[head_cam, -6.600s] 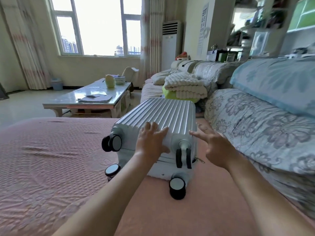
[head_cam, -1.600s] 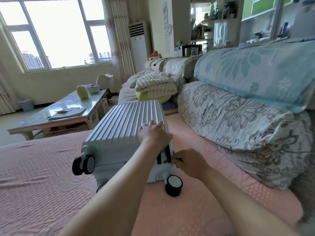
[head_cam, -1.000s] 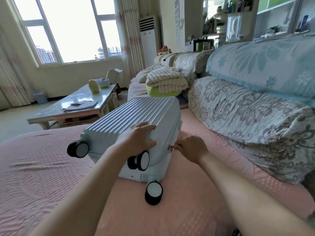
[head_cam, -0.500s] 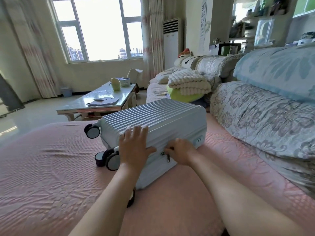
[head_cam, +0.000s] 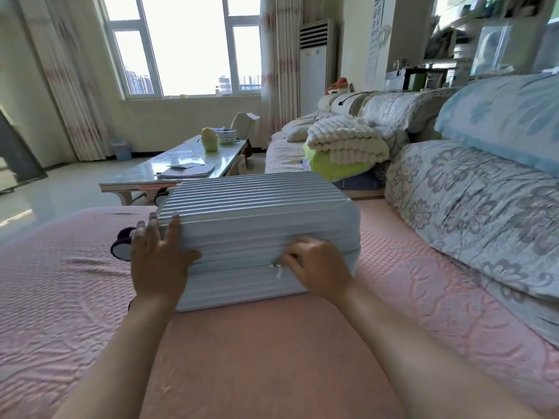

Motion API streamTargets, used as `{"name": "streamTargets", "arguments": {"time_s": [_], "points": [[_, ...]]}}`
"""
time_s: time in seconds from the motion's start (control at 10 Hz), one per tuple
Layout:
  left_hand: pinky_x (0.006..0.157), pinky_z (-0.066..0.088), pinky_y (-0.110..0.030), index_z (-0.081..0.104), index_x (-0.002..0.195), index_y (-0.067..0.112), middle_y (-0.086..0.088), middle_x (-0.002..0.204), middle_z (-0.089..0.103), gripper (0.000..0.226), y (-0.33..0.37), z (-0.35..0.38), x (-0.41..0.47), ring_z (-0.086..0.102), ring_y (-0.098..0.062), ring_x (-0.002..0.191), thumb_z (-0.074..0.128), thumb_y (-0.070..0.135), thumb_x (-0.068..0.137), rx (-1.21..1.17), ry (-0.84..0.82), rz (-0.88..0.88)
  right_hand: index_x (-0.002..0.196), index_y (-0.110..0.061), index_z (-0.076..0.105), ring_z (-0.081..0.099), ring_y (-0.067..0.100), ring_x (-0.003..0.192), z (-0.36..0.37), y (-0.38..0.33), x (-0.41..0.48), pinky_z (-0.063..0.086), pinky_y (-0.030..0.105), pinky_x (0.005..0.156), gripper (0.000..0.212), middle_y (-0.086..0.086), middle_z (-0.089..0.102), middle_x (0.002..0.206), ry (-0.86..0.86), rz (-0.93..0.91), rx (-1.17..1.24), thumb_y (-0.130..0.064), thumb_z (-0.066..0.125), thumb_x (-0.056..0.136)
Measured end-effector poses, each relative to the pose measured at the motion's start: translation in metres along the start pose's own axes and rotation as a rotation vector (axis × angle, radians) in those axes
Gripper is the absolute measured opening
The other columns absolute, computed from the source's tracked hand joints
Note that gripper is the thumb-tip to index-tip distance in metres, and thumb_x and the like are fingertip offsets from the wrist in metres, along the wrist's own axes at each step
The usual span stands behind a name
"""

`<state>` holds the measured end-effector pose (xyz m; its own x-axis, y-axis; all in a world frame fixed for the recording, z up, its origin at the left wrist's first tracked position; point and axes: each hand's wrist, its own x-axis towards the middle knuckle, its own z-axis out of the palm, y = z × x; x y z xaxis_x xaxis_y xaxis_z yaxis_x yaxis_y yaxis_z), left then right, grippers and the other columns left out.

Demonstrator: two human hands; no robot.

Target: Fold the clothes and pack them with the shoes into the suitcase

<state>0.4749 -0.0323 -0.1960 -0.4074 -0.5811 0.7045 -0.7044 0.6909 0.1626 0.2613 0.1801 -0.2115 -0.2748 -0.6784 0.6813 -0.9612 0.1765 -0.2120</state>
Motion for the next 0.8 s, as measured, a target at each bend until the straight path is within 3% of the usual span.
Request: {"name": "streamTargets", "arguments": {"time_s": [0.1, 0.2, 0.3, 0.5, 0.7, 0.8], "points": [[0.111, 0.027, -0.064, 0.036, 0.15, 0.006, -0.03, 0.156, 0.024, 0.092, 0.011, 0.01, -0.003, 0.023, -0.054, 0.139, 0.084, 0.026, 0.076, -0.045, 0.052, -0.009, 0.116, -0.024, 0.068, 0.054, 0.031, 0.112, 0.007, 0.006, 0.013, 0.041, 0.044, 0.096, 0.035, 0.006, 0.057, 0.124, 0.175, 0.028, -0.168, -0.037, 0.068, 0.083], [0.114, 0.009, -0.065, 0.021, 0.157, 0.027, -0.014, 0.165, 0.008, 0.1, 0.029, 0.021, -0.005, -0.002, -0.045, 0.149, 0.069, 0.064, 0.077, -0.133, -0.019, -0.013, 0.152, -0.033, 0.038, 0.015, 0.036, 0.151, 0.017, 0.013, 0.012, 0.01, 0.058, 0.12, 0.072, 0.013, 0.018, 0.163, 0.094, 0.086, -0.253, -0.056, 0.059, 0.088], [0.115, -0.002, -0.067, 0.018, 0.155, 0.038, -0.007, 0.166, -0.003, 0.103, 0.025, 0.03, -0.004, -0.019, -0.04, 0.148, 0.063, 0.078, 0.072, -0.152, -0.073, -0.025, 0.16, -0.035, 0.014, -0.009, 0.037, 0.154, 0.032, 0.015, 0.014, -0.004, 0.063, 0.119, 0.086, 0.014, -0.004, 0.168, 0.02, 0.088, -0.304, -0.062, 0.055, 0.09], [0.117, 0.0, -0.065, 0.027, 0.153, 0.035, -0.007, 0.165, 0.003, 0.099, -0.002, 0.04, 0.023, -0.017, -0.039, 0.149, 0.073, 0.067, 0.071, -0.183, -0.134, -0.025, 0.16, -0.035, 0.012, 0.0, 0.038, 0.154, 0.047, 0.003, 0.027, 0.0, 0.065, 0.119, 0.094, 0.014, 0.002, 0.167, -0.005, 0.059, -0.397, -0.05, 0.067, 0.086], [0.121, 0.008, -0.055, 0.022, 0.155, 0.035, -0.008, 0.165, 0.008, 0.095, -0.007, 0.026, 0.024, -0.008, -0.035, 0.151, 0.07, 0.064, 0.077, -0.161, -0.194, -0.022, 0.16, -0.035, 0.013, 0.007, 0.039, 0.153, 0.051, 0.001, 0.025, 0.003, 0.064, 0.118, 0.093, 0.014, 0.009, 0.166, -0.006, 0.061, -0.444, -0.048, 0.068, 0.086], [0.118, 0.021, -0.054, 0.022, 0.155, 0.034, -0.008, 0.162, 0.018, 0.087, -0.004, 0.012, 0.019, 0.011, -0.031, 0.149, 0.066, 0.058, 0.084, -0.25, -0.178, -0.002, 0.158, -0.034, 0.022, 0.016, 0.039, 0.15, 0.045, -0.002, 0.029, 0.011, 0.065, 0.116, 0.085, 0.015, 0.016, 0.164, 0.005, 0.047, -0.435, -0.046, 0.067, 0.087]]}}
